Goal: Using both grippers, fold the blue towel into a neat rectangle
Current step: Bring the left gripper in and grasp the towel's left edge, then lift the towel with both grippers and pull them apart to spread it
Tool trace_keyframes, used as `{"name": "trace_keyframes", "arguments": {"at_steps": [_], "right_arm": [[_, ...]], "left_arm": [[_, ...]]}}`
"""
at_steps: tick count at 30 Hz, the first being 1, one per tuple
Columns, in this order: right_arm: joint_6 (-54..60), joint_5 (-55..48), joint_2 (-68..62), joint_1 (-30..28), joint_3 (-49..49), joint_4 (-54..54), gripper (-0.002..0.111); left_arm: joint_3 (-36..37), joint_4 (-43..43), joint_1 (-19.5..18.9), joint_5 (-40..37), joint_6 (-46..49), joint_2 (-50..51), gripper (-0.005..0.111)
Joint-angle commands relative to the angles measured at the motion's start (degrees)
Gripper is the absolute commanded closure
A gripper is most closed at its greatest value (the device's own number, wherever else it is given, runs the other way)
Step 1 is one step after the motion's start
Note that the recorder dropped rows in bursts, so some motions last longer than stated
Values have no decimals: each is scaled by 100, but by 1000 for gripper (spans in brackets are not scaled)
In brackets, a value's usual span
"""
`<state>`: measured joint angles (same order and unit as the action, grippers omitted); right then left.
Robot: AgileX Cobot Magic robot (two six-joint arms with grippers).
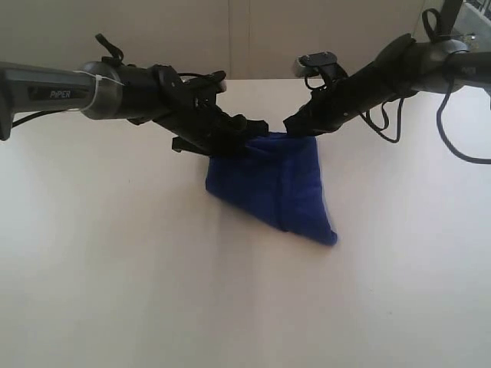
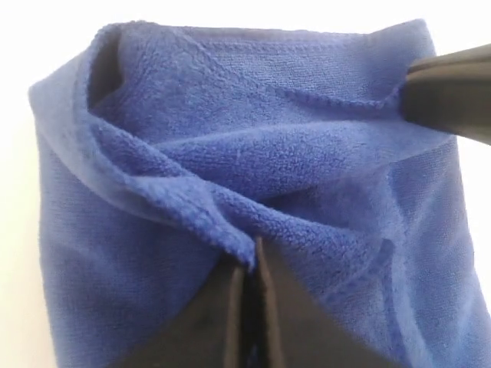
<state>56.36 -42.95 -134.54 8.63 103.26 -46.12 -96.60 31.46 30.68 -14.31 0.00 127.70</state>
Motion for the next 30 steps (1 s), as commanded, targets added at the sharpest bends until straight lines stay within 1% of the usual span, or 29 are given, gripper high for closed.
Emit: {"name": "trace_keyframes", "arguments": {"at_steps": [1,3,6,8,9,12,13,14,16,18,20,21,22,26,30], "right_arm": [[-23,37,18,-30,-5,-41,108],[-23,37,18,-30,-5,-41,108],[-40,76,18,-30,-5,-45,108],[-131,45,98,-39,-5,-33,108],[-131,-21,134,-53,-5,-7,108],[-431,-102,250,-77,-5,351,108],[-1096,-102,384,-102,-5,826,108],[-1612,-137,544,-156,-41,1076,108],[-1765,-180,813,-190,-218,1100,108],[-1765,-103,1124,-190,-606,1100,108],[-1765,196,1624,-190,-1230,1112,108],[-1755,430,1929,-190,-1656,1171,108],[-1755,515,2137,-190,-1883,1223,108],[-1766,715,3109,-190,-2650,1430,108],[-1766,752,4136,-178,-3269,1484,108]], "left_arm": [[-15,62,39,-76,0,-97,107],[-15,62,39,-76,0,-107,107],[-15,62,-3,-278,436,-260,107],[-15,-105,-145,-854,1065,-669,107],[-15,-229,-199,-1017,1126,-777,107],[-15,-738,-381,-1624,1224,-1219,107],[-15,-1122,-488,-2068,1224,-1531,107],[-15,-1526,-546,-2512,1224,-1772,107],[-15,-1964,-548,-2910,1195,-2056,107],[38,-2254,-536,-3173,1124,-2391,107],[356,-2365,-536,-3046,1046,-2863,107],[655,-2470,-536,-2935,1011,-3193,107],[872,-2549,-536,-2892,995,-3342,107],[1870,-3146,-536,-2454,494,-4154,107],[2671,-3243,-536,-2075,428,-5011,107]]}}
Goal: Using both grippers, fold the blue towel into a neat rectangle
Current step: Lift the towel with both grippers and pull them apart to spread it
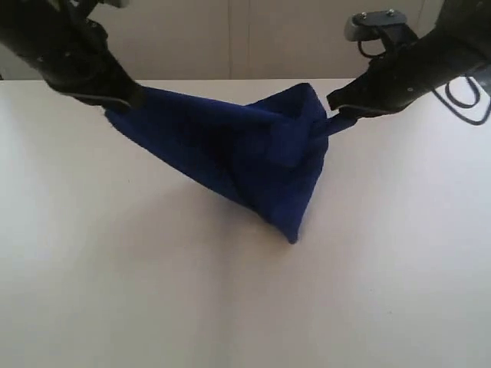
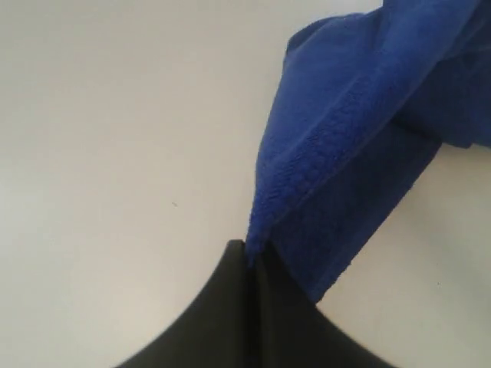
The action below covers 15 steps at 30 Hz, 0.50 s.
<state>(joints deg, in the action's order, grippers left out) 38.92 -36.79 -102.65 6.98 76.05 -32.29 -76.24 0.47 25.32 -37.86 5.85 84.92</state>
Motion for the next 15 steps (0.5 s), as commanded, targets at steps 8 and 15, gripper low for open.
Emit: {"name": "trace_keyframes", "arguments": {"at_steps": [8,15], "right_arm": [[-59,61,3285,-13,-1747,104,108],[-740,83,5211,-13,-2485,387,108]], "left_arm": [[1401,-145,-1,188,-157,-2517,107],[1630,-80,-1,-448,-157,-3590,107]]}}
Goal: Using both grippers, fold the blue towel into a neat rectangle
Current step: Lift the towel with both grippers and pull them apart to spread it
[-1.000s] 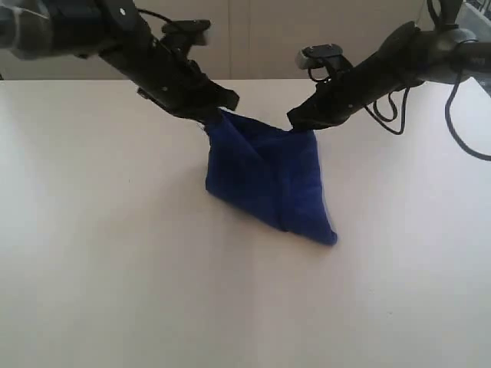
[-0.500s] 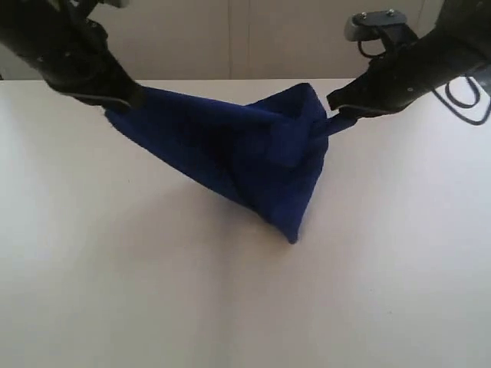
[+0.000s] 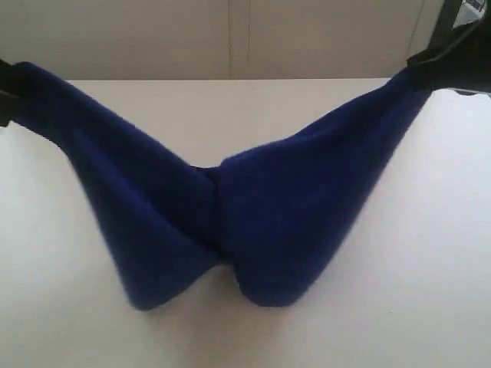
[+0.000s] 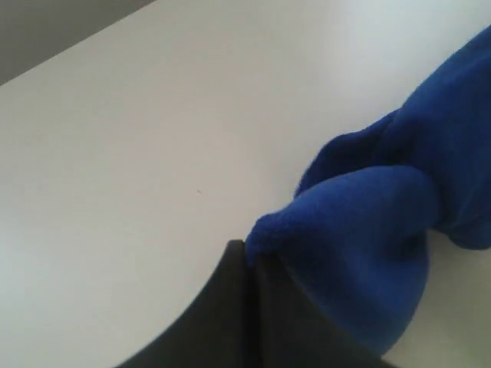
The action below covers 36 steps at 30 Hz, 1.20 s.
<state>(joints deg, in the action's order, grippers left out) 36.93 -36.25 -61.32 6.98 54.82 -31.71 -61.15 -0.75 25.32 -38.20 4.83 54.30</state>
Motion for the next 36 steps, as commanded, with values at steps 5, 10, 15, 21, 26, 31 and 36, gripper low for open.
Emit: {"name": "trace_keyframes", "arguments": {"at_steps": [5,10,15,21,26,31,36], "right_arm": [[-2265,16,2023,-13,-516,1786,108],[-3222,429,2014,-13,-545,2688,108],[-3308,584,958,-13,-490,3022,108],[-3510,127,1671,-13,-490,3130,108],[-3876,-344,3542,-13,-490,3107,108],[-3993,-334,3723,-13,-490,3171,108],[-3993,149,2499,-13,-562,3204,108]], "left_arm": [[143,42,-1,-384,-104,-903,107],[341,-1455,-1,-49,-1437,-489,107],[450,-2254,-1,-12,-1919,119,107],[450,-2344,-1,-377,-2329,-628,107],[450,-1588,-1,-1080,-2248,-1779,107],[450,-1460,-1,-959,-2281,-1805,107],[450,-1777,-1,-634,-2318,-884,107]]}}
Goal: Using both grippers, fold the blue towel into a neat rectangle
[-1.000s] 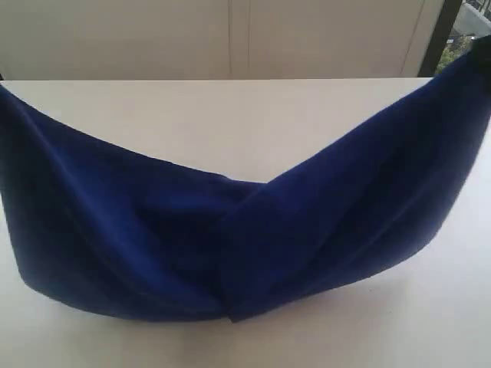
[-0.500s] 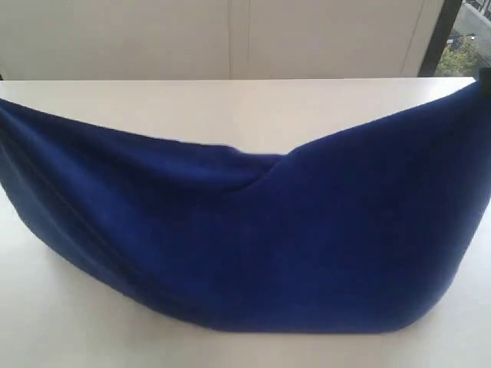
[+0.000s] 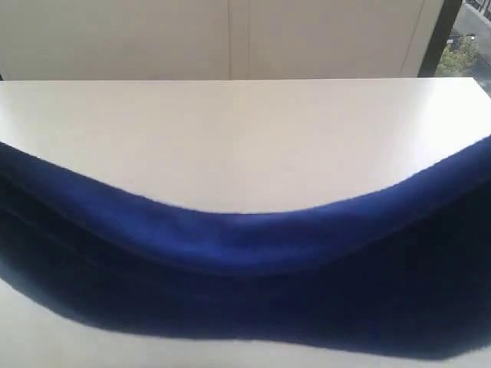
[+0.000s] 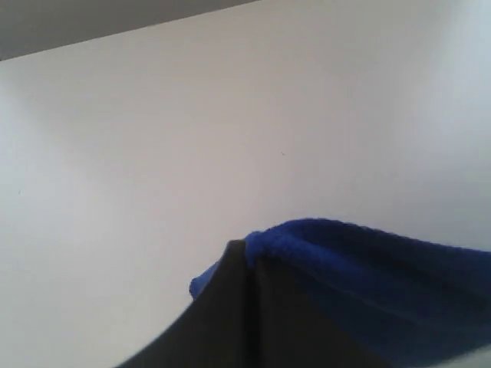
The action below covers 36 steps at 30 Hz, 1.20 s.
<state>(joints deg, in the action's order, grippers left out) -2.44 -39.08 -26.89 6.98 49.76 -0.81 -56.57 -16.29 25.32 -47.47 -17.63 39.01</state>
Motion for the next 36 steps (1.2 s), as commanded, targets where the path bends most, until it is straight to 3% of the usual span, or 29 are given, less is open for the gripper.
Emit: {"name": "trace_keyframes", "arguments": {"at_steps": [1,6,13,20,25,29,36], "right_arm": [[-37,565,-1229,-13,-58,166,108],[-307,1364,-3313,-23,-105,1003,108],[-450,3207,-5883,-264,-39,1594,108],[-450,4186,-7109,-602,173,1583,108],[-394,4455,-7498,-652,347,1583,108],[-394,4468,-7516,-652,424,1583,108],[-394,3473,-6508,-639,313,1583,108]], "left_arm": [[-8,-250,-1,412,-83,905,107],[-8,-777,-82,977,-340,2325,107],[-8,-1290,-938,2672,-783,4380,107],[-19,-1315,-1345,4487,-471,5672,107],[-19,-1315,-1604,5234,-471,6118,107],[-31,-1315,-1663,5132,-394,6116,107],[-77,-1315,-1663,4019,-262,5113,107]]}}
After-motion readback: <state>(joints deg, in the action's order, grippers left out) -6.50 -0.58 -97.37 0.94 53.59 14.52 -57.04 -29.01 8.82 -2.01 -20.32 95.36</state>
